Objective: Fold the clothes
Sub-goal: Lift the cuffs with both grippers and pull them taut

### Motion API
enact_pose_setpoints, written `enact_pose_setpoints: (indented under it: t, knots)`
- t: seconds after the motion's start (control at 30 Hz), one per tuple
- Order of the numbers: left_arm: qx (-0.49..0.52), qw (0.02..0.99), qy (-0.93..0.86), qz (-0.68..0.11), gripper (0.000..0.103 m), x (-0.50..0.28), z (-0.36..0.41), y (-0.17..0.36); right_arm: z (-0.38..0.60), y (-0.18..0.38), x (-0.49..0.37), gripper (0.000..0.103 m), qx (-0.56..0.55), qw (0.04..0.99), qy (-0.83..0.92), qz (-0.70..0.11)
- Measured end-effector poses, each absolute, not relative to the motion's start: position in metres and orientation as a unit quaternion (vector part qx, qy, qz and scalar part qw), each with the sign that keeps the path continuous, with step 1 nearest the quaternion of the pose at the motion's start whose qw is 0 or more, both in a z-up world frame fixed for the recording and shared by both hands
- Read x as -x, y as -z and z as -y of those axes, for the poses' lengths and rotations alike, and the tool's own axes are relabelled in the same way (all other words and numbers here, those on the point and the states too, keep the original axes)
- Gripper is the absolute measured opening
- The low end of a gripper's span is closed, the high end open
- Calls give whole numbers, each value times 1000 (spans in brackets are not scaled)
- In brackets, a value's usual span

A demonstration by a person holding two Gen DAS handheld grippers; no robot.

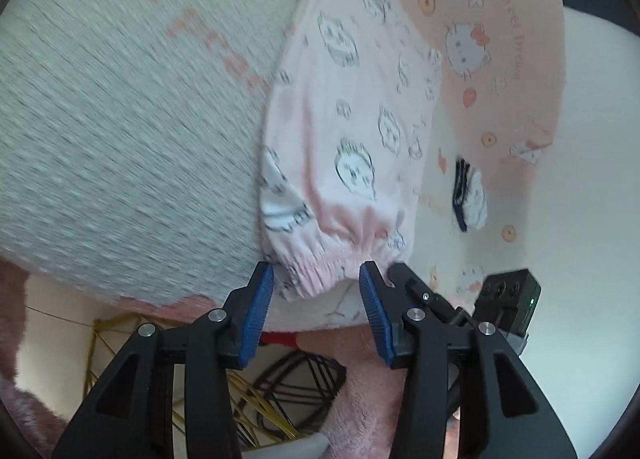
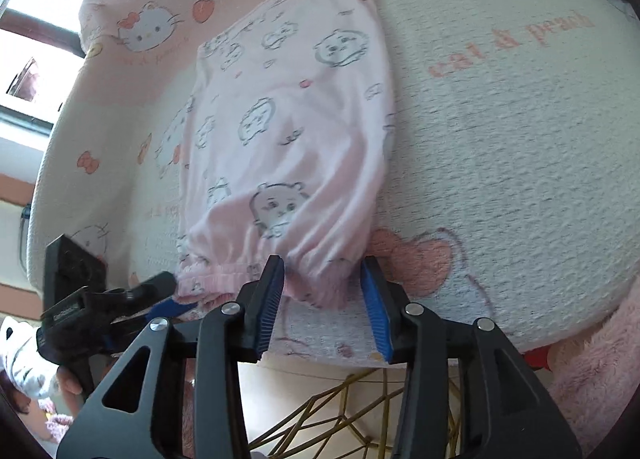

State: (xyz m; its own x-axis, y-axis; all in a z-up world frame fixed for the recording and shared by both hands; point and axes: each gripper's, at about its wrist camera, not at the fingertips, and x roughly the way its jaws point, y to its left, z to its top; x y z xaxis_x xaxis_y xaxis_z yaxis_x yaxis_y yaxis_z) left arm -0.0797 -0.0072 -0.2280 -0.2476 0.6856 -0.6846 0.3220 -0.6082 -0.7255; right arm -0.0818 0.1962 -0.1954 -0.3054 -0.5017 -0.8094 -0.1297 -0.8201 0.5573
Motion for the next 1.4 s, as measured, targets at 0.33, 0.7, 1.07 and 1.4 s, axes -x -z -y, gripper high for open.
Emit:
enact_pose_setpoints:
  t: [0.33,0.7,1.07,1.4]
  knots:
    - [593,135,-662,439,47,85,6,234,-184,203,94,40,-581,134,755,272]
    - [591,127,-692,395,33,86,0,229,-170,197,91,40,-577,102,780,221]
    - [586,128,-711,368,26,92,-7,226,-175,202,91,30,-580,105,772,238]
    - [537,137,-782,284,20,69,-21,166,-167,150,63,9,-539,107,814,188]
